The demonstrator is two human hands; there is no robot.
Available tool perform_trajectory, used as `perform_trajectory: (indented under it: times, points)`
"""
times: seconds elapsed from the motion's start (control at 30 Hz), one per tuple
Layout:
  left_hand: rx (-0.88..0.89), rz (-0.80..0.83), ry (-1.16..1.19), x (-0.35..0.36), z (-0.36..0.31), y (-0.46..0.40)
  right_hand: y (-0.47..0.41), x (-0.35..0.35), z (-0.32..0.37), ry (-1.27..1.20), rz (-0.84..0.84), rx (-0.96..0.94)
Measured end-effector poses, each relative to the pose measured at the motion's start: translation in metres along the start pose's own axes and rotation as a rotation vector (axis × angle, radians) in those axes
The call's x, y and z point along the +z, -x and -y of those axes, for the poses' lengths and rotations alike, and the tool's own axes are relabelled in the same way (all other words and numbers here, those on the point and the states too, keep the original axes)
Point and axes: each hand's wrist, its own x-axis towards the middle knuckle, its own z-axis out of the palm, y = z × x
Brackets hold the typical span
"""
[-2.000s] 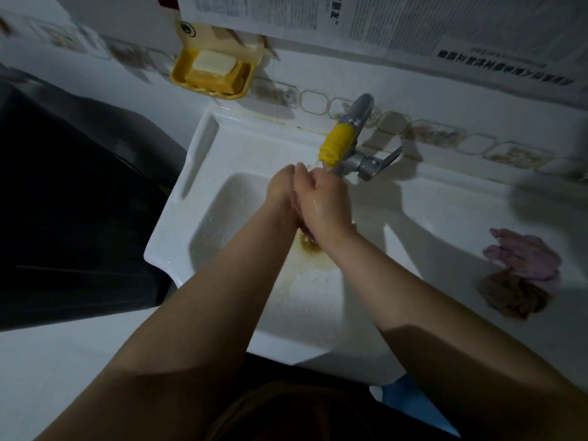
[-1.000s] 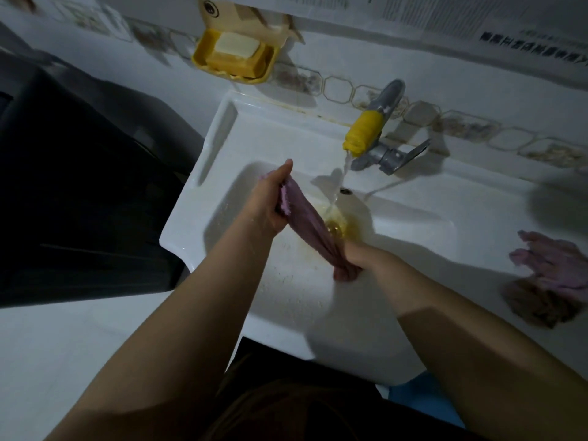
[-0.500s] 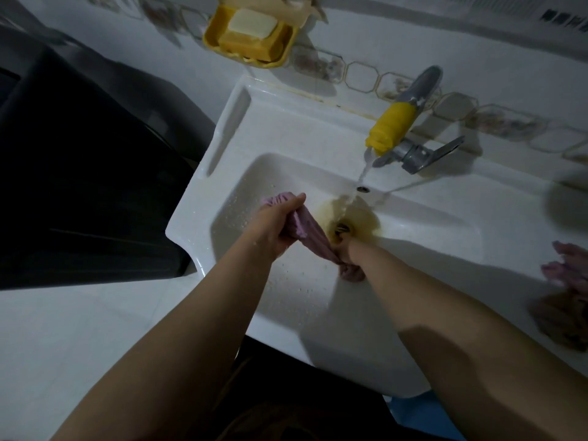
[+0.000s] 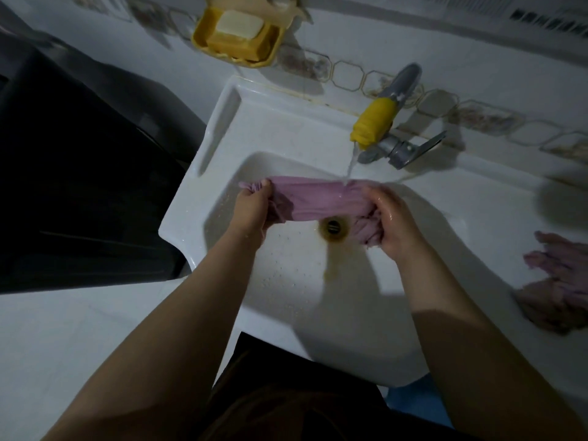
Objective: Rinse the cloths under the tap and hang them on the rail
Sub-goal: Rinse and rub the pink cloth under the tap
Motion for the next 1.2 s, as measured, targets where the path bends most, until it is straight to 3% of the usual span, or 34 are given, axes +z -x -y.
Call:
perform_trajectory:
  times: [0.07, 0.2, 0.37, 0.43, 0.53, 0.67, 0.77, 0.9, 0.97, 1.03, 1.13, 1.2]
  points:
    - [-0.084, 0.081, 0.135, 0.013, 0.002, 0.008, 0.003, 0.005, 0.012, -0.116, 0.02, -0.079]
    - [-0.179, 0.203, 0.296, 0.048, -0.004, 0.025, 0.008, 0.029, 0.025, -0.08, -0.162, -0.311]
    - [-0.205, 0.258, 0.271, 0.087, -0.01, 0.035, 0.023, 0.073, 0.027, 0.652, -0.296, -0.347]
    - [-0.152, 0.222, 0.135, 0.096, -0.007, 0.039, 0.018, 0.074, 0.038, 0.861, -0.409, -0.37]
    - [-0.132, 0.177, 0.069, 0.105, -0.006, 0.038, 0.006, 0.065, 0.056, 0.793, -0.531, -0.37]
    - [-0.09, 0.201, 0.026, 0.097, -0.024, 0.043, 0.014, 0.079, 0.039, 0.717, -0.473, -0.408]
    - [-0.065, 0.288, 0.012, 0.089, -0.032, 0.046, 0.022, 0.088, 0.037, 0.847, -0.524, -0.43]
    - [-0.167, 0.58, -0.039, 0.075, -0.037, 0.06, 0.009, 0.071, 0.051, 0.868, -0.576, -0.369]
    - [-0.179, 0.651, -0.143, 0.065, -0.037, 0.057, 0.004, 0.064, 0.053, 0.778, -0.493, -0.283]
    - [-0.023, 0.682, -0.4, 0.049, -0.04, 0.046, 0.006, 0.063, 0.057, 0.671, -0.402, -0.229]
    - [0.111, 0.725, -0.81, 0.027, -0.052, 0.026, 0.011, 0.057, 0.063, 0.771, -0.317, -0.26]
    - [0.154, 0.661, -1.094, 0.016, -0.062, 0.015, 0.012, 0.05, 0.063, 0.791, -0.232, -0.247]
